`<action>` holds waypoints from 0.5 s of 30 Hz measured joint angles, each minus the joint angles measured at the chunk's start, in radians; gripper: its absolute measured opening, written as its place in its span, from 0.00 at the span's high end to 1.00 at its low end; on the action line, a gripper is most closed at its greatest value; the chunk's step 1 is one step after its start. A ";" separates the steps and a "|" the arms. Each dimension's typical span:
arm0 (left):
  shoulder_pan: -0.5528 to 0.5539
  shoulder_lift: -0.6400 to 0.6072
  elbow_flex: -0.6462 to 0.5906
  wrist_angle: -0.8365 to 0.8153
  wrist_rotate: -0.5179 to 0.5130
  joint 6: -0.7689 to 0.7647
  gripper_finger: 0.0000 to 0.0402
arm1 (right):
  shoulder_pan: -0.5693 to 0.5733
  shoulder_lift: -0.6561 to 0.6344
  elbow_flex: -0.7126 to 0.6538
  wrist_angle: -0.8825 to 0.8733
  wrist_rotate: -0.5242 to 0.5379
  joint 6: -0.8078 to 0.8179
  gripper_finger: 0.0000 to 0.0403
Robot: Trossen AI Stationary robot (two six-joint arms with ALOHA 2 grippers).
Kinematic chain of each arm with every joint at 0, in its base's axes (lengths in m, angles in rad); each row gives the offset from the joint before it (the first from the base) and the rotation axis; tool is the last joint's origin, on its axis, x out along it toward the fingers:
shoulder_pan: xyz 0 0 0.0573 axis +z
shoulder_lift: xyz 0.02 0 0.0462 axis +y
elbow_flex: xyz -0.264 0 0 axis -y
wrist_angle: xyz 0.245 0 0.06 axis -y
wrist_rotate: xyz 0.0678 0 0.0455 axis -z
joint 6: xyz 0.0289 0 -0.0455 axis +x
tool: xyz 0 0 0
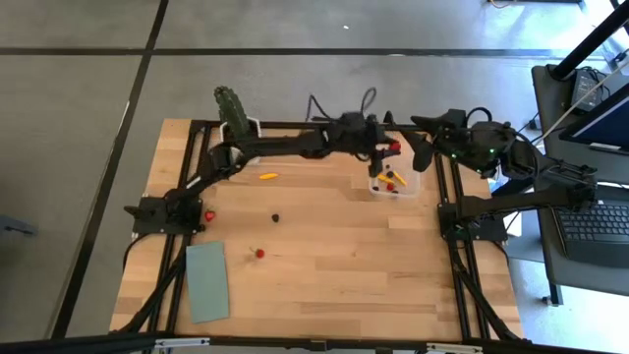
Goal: Pick and placing Produce into tupperware
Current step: Put the top red strawberry into the transparent bin
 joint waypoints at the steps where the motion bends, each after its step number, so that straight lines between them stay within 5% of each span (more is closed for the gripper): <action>1: -0.008 0.020 -0.001 0.002 -0.029 -0.010 0.69 | 0.000 0.000 0.000 0.000 0.000 0.000 0.37; 7: -0.038 0.095 -0.001 -0.026 -0.142 -0.027 0.69 | 0.000 0.001 0.000 -0.013 -0.001 -0.001 0.37; 15: -0.042 0.100 0.000 -0.121 -0.169 -0.024 0.69 | 0.000 0.001 0.000 -0.055 -0.002 0.005 0.37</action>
